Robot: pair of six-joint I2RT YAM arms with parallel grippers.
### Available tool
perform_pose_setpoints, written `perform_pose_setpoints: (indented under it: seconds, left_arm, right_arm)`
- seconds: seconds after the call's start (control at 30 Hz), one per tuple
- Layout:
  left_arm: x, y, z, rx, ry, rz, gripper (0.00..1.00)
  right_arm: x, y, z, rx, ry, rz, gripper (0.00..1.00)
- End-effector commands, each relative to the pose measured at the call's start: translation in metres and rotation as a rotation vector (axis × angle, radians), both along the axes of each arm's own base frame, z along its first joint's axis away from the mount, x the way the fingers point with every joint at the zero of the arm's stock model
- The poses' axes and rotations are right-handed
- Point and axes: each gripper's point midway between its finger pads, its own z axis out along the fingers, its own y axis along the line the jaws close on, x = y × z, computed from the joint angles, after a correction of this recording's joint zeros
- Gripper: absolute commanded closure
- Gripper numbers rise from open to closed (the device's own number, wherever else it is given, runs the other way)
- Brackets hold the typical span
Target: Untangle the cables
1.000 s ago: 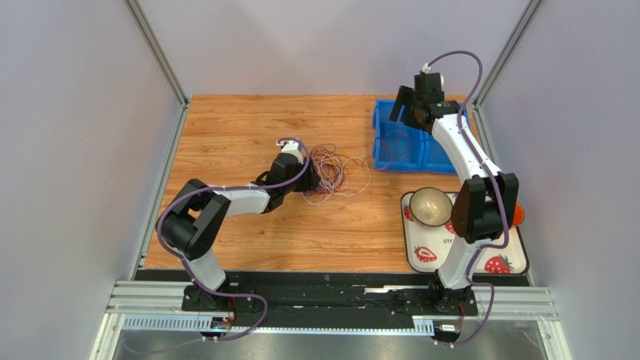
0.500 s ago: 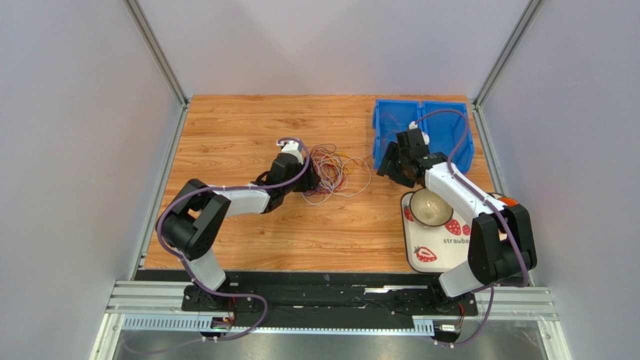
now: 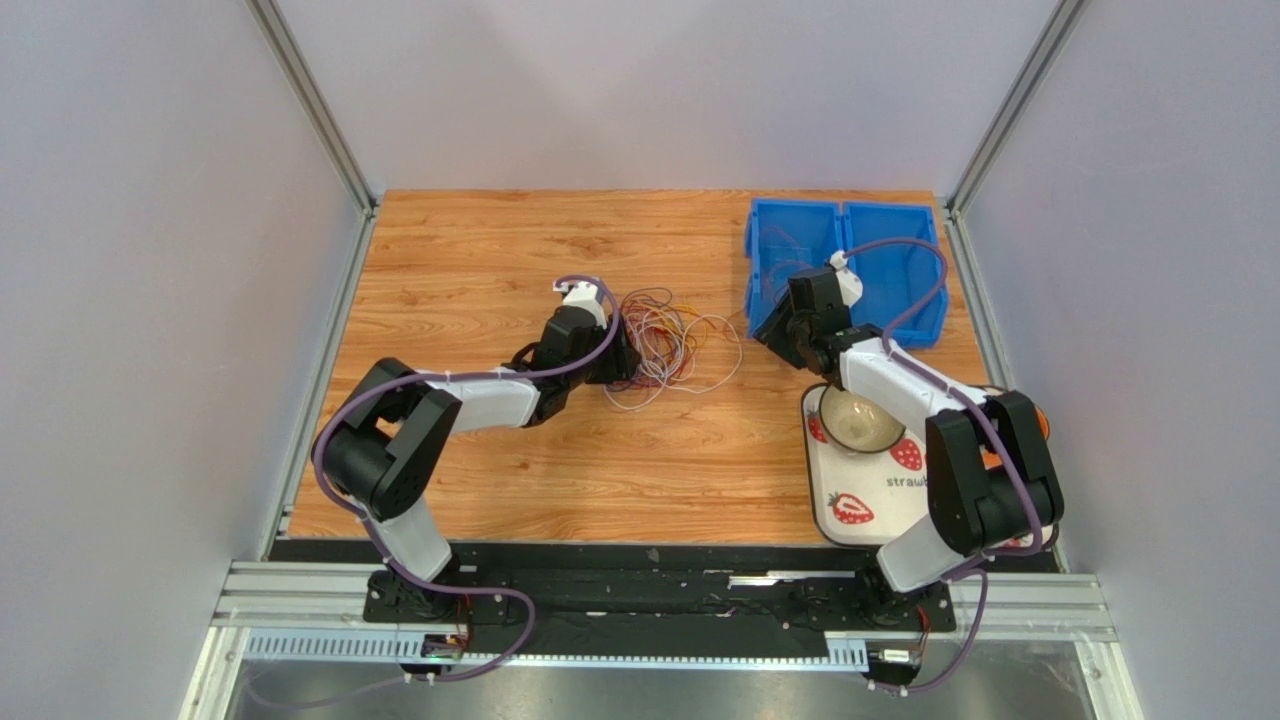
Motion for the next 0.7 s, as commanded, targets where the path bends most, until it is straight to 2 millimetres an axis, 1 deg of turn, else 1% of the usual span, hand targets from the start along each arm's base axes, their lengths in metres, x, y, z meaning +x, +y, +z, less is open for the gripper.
perform_pose_setpoints:
  seconds: [0.0, 0.2, 0.5, 0.67]
  left_arm:
    - [0.009, -0.009, 0.023, -0.027, -0.059, -0.016, 0.40]
    - [0.010, -0.009, 0.024, -0.024, -0.060, -0.014, 0.40]
    - [0.009, -0.010, 0.021, -0.020, -0.051, -0.017, 0.40]
    - [0.009, -0.010, 0.021, -0.020, -0.051, -0.017, 0.40]
  right_arm:
    - [0.021, 0.001, 0.004, 0.025, -0.063, -0.058, 0.57]
    - [0.022, -0.004, -0.009, 0.007, -0.041, -0.082, 0.60]
    - [0.028, -0.005, -0.012, 0.004, -0.045, -0.088, 0.68]
    - [0.029, -0.010, -0.018, -0.008, -0.039, -0.100, 0.72]
